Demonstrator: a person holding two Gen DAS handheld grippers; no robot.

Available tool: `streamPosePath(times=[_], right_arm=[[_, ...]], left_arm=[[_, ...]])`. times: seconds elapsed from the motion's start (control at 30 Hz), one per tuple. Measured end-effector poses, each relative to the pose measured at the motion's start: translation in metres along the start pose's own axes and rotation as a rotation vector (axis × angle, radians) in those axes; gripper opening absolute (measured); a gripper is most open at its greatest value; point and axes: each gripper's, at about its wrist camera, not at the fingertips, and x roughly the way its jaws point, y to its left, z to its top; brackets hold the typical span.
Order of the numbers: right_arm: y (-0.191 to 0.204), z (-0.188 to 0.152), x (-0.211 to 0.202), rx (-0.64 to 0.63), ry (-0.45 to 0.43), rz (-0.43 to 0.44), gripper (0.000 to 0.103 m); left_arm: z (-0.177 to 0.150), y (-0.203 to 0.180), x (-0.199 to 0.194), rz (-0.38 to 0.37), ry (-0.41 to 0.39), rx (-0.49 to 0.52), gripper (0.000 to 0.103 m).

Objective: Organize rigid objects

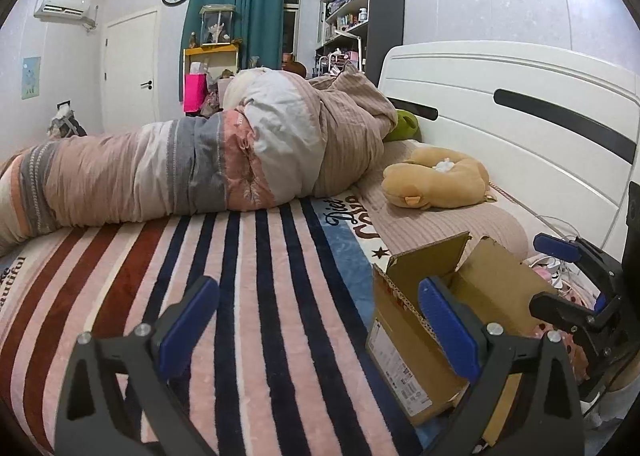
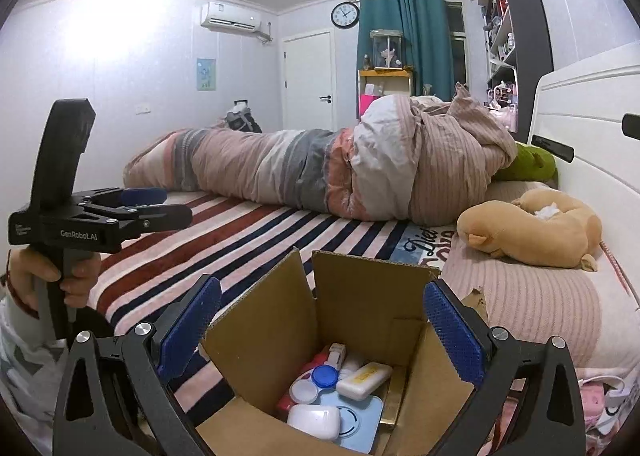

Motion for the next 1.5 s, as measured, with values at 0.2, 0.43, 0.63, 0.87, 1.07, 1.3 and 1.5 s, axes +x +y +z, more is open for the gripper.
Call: streamPosePath(times=[0.2, 0.43, 0.63, 0.87, 1.07, 1.3, 1.5], right_arm=[[0.0000, -0.0008, -0.0006, 0.000, -0.002, 0.005, 0.102], [0.0008, -0.0006, 0.0006, -0.003, 0.003, 0.009, 0.102], [0.0013, -0.0008, 0.0006, -0.002, 0.002, 0.010, 0.102], [0.0012, -0.0009, 0.0004, -0.002, 0.001, 0.010, 0.102], [0.0037, -0.0006, 0.0005, 0.000, -0.001, 0.010, 0.102], [0.0079, 0.0006, 0.0006, 0.001, -0.008, 0.010, 0.102], [0.0079, 0.0004, 0.0003, 0.001, -0.008, 0.009, 0.102]], left_arm=[[-0.0014, 0.0006, -0.0013, 0.009, -0.002, -0.002, 0.099], [-0.0015, 0.0022, -0.0016, 0.009, -0.003, -0.002, 0.099], [-0.0035, 0.0028, -0.0034, 0.013, -0.005, 0.000, 0.099], [-0.0045, 0.0019, -0.0061, 0.024, -0.012, -0.002, 0.099], [-0.0052, 0.0009, -0.0080, 0.028, -0.015, 0.000, 0.099], [-0.0033, -0.0004, -0.0087, 0.039, -0.021, 0.003, 0.099], [-0.0032, -0.0001, -0.0087, 0.043, -0.021, 0.003, 0.099]])
